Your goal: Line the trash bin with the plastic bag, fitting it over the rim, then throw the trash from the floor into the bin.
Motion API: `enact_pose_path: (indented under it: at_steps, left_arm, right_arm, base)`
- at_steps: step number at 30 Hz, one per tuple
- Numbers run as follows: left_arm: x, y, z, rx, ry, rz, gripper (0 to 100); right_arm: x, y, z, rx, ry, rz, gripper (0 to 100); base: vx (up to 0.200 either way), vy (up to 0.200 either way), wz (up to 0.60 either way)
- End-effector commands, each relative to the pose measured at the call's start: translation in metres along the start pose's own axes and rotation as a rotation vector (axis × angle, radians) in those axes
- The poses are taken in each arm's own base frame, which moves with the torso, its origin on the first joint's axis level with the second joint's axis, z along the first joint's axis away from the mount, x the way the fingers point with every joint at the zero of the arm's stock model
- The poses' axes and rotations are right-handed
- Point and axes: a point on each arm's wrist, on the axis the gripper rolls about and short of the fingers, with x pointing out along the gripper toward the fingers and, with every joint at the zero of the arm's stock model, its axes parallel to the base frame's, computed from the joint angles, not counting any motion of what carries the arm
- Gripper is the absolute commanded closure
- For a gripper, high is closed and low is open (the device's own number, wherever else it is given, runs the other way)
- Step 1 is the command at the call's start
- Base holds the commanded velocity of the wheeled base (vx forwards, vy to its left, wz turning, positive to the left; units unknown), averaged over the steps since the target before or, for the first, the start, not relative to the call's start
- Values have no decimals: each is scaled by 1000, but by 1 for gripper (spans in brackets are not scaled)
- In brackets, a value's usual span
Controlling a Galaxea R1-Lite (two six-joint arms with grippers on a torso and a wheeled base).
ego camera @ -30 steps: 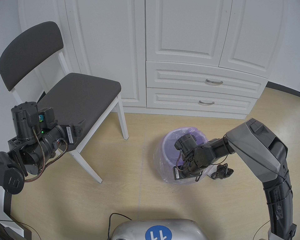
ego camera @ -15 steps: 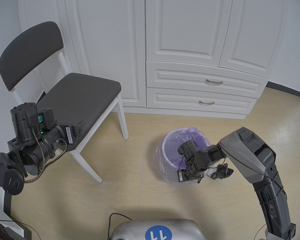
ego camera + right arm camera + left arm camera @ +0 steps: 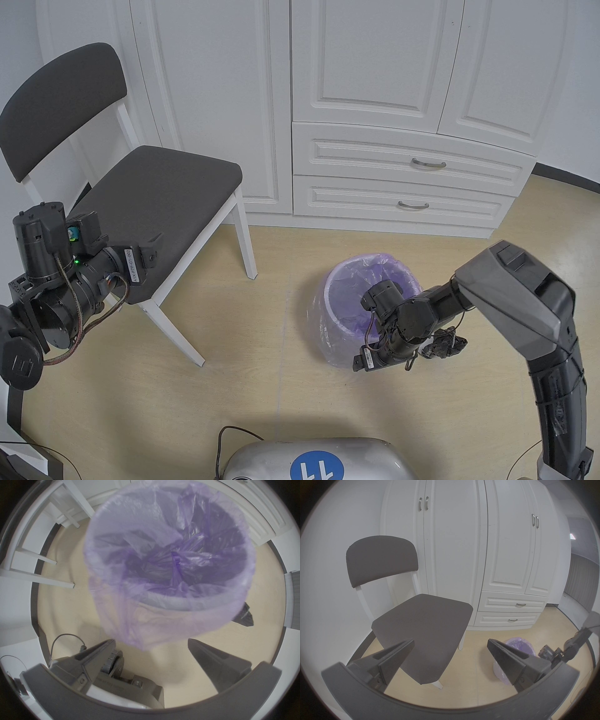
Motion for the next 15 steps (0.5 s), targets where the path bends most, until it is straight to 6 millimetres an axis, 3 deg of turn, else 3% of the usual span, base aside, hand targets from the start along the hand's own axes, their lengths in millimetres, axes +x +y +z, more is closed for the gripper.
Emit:
enact_pose_path:
  at_steps: [1,4,7,8,13,14,15]
  left_arm:
    - [-5,6,4,-6,-19,16,0]
    - [-8,8,2,-8,-12,2,0]
    - [-8,8,2,-8,-12,1,0]
    - [-12,15,1,-12,-14,0,0]
    - [-18,23,2,-17,-21,6,0]
    - [-18,23,2,-17,-21,6,0]
    - [-19,24,2,-18,-22,6,0]
  right_arm:
    - [-74,6,-8,-44,-75,34,0]
    - [-107,-2,-14,-88,-118,39,0]
    - [-109,-3,-14,-90,-121,39,0]
    - [-119,-21,-11,-76,-175,16,0]
    - [-105,-70,3,-18,-226,-50,0]
    - [-105,-70,3,-18,-226,-50,0]
    - [-99,-89,5,-4,-226,-77,0]
  base:
    - [0,0,0]
    - [0,0,0]
    - [0,0,0]
    - [0,0,0]
    - [0,0,0]
    - [0,0,0]
    - [0,0,0]
